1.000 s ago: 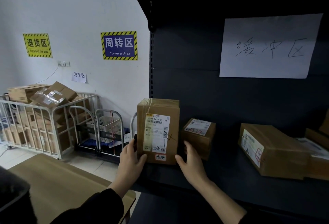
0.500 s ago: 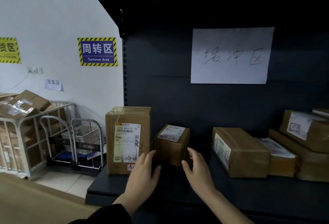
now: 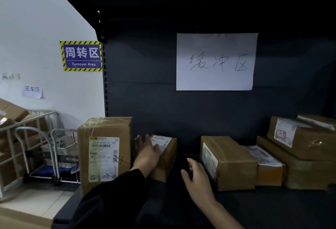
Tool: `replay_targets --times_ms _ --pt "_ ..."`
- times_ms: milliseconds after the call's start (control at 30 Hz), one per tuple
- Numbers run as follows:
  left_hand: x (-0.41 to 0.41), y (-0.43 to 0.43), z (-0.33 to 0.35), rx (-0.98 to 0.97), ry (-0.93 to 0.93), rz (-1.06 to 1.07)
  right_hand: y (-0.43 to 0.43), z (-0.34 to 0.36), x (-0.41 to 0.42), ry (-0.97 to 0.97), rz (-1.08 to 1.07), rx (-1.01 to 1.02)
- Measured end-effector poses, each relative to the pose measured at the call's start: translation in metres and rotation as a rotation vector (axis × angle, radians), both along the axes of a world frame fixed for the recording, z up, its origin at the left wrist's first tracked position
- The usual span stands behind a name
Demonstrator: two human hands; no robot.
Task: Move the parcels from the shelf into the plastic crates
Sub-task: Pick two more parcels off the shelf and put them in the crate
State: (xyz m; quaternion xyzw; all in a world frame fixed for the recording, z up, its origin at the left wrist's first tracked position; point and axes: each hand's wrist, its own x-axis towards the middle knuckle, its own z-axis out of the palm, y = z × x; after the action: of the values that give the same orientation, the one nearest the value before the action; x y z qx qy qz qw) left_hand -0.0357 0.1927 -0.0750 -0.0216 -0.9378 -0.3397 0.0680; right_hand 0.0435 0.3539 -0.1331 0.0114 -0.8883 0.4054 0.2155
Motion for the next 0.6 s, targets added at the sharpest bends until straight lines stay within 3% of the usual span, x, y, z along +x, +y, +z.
replay_targets --times_ms 333,600 --pt "0.009 0.004 -0.012 -0.042 0.022 0.039 0.000 0.004 -0.012 -0.016 -0.002 -0.022" --pt "0.050 0.031 -0.022 0.004 0.187 0.005 0.009 0.016 -0.011 -0.127 -0.055 -0.247"
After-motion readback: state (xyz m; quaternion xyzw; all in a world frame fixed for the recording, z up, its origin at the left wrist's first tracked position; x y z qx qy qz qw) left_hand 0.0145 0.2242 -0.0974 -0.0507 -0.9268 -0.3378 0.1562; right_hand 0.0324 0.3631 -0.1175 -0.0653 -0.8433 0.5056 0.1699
